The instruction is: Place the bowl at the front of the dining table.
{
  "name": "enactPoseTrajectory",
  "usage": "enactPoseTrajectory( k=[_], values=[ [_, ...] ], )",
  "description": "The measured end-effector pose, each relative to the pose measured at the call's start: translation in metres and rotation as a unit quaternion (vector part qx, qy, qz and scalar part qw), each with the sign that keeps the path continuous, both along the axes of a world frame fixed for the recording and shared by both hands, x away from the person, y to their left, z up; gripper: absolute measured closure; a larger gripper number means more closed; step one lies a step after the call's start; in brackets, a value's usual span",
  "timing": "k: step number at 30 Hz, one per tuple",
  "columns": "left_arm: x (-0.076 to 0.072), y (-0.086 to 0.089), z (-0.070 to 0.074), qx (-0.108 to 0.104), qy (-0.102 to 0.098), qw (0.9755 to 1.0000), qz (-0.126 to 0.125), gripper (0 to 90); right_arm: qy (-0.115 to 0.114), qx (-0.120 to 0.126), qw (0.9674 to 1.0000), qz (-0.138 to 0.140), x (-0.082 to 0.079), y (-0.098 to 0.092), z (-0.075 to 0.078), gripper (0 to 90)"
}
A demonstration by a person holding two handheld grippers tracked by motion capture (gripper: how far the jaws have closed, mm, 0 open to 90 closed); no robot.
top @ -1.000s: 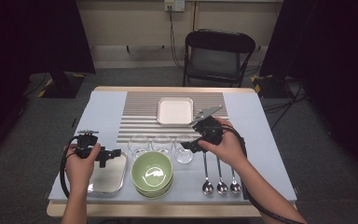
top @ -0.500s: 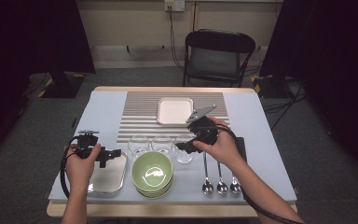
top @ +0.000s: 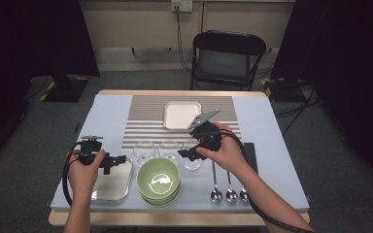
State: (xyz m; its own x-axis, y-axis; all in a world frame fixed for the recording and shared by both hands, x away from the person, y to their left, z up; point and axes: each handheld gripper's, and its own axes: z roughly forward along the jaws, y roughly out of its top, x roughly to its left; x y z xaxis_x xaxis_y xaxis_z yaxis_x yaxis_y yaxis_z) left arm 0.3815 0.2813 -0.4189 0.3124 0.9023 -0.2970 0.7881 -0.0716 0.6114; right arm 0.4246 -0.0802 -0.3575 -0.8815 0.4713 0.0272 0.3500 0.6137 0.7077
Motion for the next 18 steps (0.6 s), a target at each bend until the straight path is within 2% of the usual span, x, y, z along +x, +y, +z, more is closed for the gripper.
enactPoseTrajectory(
  k=[18],
  values=[
    [0.0, 0.001, -0.001, -0.002, 0.001, 1.0, 0.002, 22.7, 0.0, 0.0, 0.9999, 0.012, -0.003, 0.013, 0.001, 17.6]
  ],
)
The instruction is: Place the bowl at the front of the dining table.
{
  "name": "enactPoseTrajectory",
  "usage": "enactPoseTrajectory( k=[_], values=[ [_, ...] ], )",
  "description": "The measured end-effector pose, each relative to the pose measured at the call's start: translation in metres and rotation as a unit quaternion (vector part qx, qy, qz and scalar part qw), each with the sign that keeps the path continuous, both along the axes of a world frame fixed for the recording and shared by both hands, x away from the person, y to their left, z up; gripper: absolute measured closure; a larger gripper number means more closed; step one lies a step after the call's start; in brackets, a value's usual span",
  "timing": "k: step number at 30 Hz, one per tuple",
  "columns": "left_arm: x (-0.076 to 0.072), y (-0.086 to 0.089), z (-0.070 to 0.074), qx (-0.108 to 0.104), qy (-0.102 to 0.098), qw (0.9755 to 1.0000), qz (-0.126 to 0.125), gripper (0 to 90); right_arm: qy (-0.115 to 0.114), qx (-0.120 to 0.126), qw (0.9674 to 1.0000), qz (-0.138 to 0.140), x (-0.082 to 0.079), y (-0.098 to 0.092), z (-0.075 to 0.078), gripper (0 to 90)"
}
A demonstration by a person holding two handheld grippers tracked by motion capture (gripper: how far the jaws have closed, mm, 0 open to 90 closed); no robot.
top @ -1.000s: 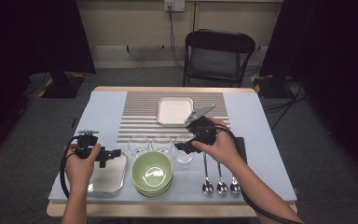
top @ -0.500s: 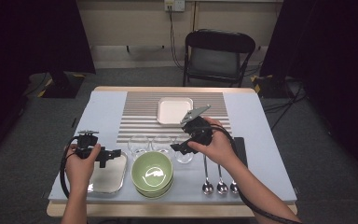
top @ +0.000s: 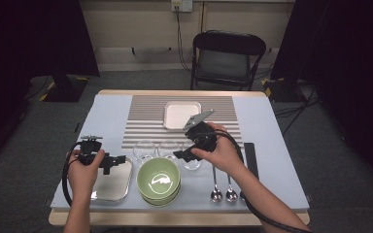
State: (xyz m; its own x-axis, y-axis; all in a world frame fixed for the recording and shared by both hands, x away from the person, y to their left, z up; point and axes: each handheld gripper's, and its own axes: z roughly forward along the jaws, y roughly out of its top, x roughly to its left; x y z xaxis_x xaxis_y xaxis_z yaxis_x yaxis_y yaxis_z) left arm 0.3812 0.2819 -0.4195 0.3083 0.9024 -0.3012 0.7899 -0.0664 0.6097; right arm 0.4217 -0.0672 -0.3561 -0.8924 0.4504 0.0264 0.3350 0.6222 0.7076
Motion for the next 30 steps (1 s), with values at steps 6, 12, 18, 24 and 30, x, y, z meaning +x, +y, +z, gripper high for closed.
enactPoseTrajectory(
  k=[6, 12, 18, 24, 30],
  values=[
    [0.0, -0.001, 0.0, 0.002, -0.001, 1.0, -0.002, 22.6, 0.001, 0.005, 1.0, 0.007, -0.002, 0.005, 0.002, 17.6],
    [0.0, -0.002, 0.0, 0.002, 0.0, 1.0, -0.002, 22.7, 0.0, 0.005, 0.9999, 0.014, -0.004, 0.01, 0.004, 17.6],
    [0.0, -0.001, 0.0, 0.002, -0.001, 1.0, -0.003, 22.7, -0.002, 0.003, 0.9998, 0.02, -0.005, 0.015, 0.003, 17.5],
    [0.0, -0.001, 0.0, 0.002, -0.001, 1.0, -0.003, 22.7, 0.003, 0.002, 0.9997, 0.026, -0.008, 0.02, 0.0, 17.5],
    [0.0, -0.001, 0.0, 0.002, -0.001, 1.0, -0.003, 22.7, 0.005, 0.002, 0.9995, 0.032, -0.01, 0.023, -0.002, 17.5]
  ],
)
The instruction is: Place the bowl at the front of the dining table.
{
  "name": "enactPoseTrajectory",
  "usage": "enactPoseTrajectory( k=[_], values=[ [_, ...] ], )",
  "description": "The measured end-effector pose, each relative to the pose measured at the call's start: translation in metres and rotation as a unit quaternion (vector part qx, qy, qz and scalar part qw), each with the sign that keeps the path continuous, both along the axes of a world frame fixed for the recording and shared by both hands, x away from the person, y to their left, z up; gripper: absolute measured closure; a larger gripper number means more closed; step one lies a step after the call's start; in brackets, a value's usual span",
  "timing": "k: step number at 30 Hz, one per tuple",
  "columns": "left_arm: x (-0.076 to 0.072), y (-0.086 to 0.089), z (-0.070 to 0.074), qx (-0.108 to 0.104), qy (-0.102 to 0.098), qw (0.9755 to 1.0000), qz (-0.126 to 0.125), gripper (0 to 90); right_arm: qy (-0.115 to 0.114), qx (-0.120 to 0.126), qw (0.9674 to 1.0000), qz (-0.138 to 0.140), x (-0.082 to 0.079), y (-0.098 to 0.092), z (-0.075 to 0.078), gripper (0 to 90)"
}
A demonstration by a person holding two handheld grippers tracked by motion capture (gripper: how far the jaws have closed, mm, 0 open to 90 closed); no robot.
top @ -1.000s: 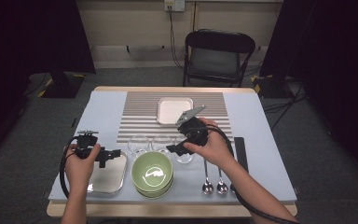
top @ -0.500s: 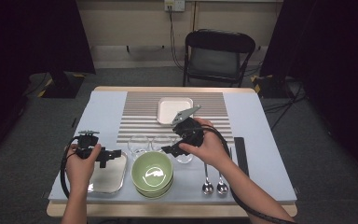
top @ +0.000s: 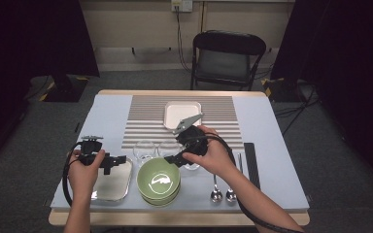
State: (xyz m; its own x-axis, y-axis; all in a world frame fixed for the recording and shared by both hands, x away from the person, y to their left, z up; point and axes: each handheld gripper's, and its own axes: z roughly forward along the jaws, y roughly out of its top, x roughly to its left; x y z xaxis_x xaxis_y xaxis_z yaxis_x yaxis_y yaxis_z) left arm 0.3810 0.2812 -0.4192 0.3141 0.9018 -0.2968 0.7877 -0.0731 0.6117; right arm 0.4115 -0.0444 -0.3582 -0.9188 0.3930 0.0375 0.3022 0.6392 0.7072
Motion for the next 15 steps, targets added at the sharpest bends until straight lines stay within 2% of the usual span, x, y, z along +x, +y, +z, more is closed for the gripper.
enactPoseTrajectory(
  k=[15],
  values=[
    [-0.0003, -0.0002, 0.0002, -0.002, 0.002, 1.0, 0.002, 22.7, 0.015, 0.006, 0.9997, 0.017, -0.0045, 0.0052, -0.0078, 15.4]
  ],
)
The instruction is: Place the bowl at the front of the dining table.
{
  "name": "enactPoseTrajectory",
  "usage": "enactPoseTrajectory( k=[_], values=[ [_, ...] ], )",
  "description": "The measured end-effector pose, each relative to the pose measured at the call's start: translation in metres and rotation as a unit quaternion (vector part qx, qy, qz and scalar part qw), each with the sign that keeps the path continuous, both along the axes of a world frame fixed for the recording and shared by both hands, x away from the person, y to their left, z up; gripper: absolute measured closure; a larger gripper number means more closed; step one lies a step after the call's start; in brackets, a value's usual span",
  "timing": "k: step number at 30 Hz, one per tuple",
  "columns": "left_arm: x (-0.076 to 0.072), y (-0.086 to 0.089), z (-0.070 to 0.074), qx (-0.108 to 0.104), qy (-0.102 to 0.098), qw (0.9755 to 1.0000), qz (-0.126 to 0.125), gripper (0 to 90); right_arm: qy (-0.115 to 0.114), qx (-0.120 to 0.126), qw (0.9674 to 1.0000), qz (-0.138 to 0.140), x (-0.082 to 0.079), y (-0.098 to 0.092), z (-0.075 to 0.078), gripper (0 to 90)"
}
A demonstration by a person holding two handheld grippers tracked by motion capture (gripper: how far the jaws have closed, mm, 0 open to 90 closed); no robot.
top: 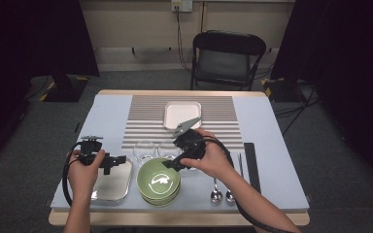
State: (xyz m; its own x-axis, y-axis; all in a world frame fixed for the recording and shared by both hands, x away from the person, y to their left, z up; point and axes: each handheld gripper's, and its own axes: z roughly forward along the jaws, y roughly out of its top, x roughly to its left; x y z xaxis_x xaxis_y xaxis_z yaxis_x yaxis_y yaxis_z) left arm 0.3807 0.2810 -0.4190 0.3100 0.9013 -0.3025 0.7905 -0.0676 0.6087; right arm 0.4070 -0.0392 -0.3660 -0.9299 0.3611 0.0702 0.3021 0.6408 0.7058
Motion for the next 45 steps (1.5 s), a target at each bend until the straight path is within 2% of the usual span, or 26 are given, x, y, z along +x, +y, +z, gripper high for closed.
enactPoseTrajectory(
  k=[8, 14, 24, 28, 33, 36, 44, 45],
  values=[
    [0.0, 0.001, 0.0, 0.001, -0.001, 1.0, 0.001, 22.7, -0.003, 0.007, 1.0, 0.007, -0.002, 0.003, -0.004, 16.0],
    [0.0, 0.0, 0.0, -0.001, -0.001, 1.0, 0.001, 22.7, -0.005, 0.015, 0.9998, 0.007, -0.004, 0.004, -0.006, 22.5],
    [0.0, 0.001, 0.0, 0.001, -0.004, 1.0, 0.001, 22.7, 0.01, 0.024, 0.9997, 0.001, -0.005, 0.003, -0.009, 30.1],
    [0.0, 0.001, 0.0, 0.001, -0.004, 1.0, 0.001, 22.7, 0.012, 0.025, 0.9996, 0.001, -0.005, 0.002, -0.01, 35.7],
    [0.0, 0.001, 0.0, 0.001, -0.004, 1.0, 0.001, 22.7, 0.026, 0.028, 0.9993, 0.003, -0.007, 0.003, -0.013, 37.2],
    [0.0, 0.001, 0.0, 0.001, -0.004, 1.0, 0.0, 22.7, 0.021, 0.026, 0.9994, 0.004, -0.008, 0.003, -0.016, 38.8],
    [0.0, 0.001, 0.0, 0.002, -0.003, 1.0, 0.001, 22.7, 0.027, 0.041, 0.9988, 0.007, -0.009, 0.004, -0.019, 45.1],
    [0.0, 0.001, 0.0, 0.002, -0.004, 1.0, 0.001, 22.7, 0.034, 0.045, 0.9984, 0.006, -0.01, 0.005, -0.02, 46.9]
  ],
)
